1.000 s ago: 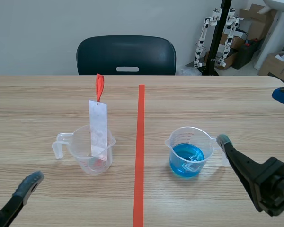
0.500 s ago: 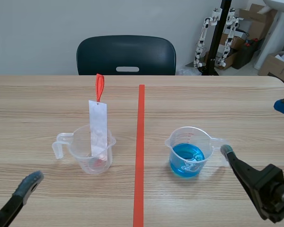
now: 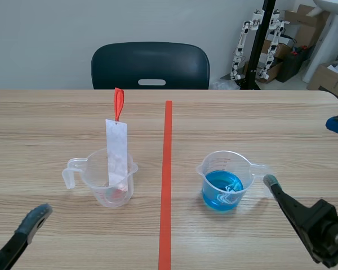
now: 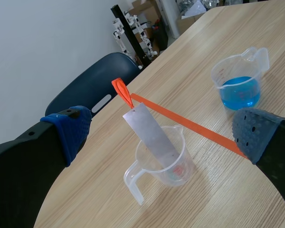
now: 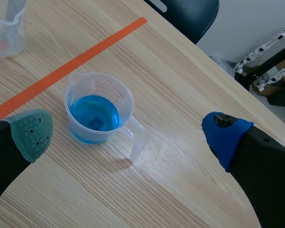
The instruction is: Do the redox reaction experiment. return to the home posture
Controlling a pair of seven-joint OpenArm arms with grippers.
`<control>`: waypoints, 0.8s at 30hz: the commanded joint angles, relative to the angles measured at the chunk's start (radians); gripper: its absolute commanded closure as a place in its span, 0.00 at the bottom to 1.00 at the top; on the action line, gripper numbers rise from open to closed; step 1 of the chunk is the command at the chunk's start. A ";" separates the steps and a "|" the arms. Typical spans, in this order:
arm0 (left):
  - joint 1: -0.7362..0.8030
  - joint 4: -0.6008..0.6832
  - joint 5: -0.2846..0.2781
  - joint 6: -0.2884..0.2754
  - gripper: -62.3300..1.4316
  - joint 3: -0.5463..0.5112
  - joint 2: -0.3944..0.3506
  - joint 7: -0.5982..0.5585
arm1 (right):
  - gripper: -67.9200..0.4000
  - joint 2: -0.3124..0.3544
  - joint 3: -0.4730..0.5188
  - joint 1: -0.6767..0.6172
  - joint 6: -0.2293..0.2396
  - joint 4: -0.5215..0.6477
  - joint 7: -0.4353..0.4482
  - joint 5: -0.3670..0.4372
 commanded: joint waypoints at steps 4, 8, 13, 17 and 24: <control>0.008 0.016 -0.017 0.005 0.00 -0.001 0.002 -0.018 | 0.00 0.011 0.005 0.009 -0.006 0.010 0.014 -0.030; 0.008 0.016 -0.017 0.005 0.00 -0.001 0.002 -0.017 | 0.00 0.011 0.005 0.009 -0.006 0.010 0.014 -0.030; 0.008 0.016 -0.017 0.005 0.00 -0.001 0.002 -0.017 | 0.00 0.011 0.005 0.009 -0.006 0.010 0.014 -0.029; 0.008 0.016 -0.017 0.005 0.00 -0.001 0.002 -0.017 | 0.00 0.011 0.005 0.009 -0.006 0.010 0.015 -0.029; 0.008 0.016 -0.017 0.005 0.00 -0.001 0.002 -0.017 | 0.00 0.011 0.005 0.009 -0.006 0.010 0.015 -0.029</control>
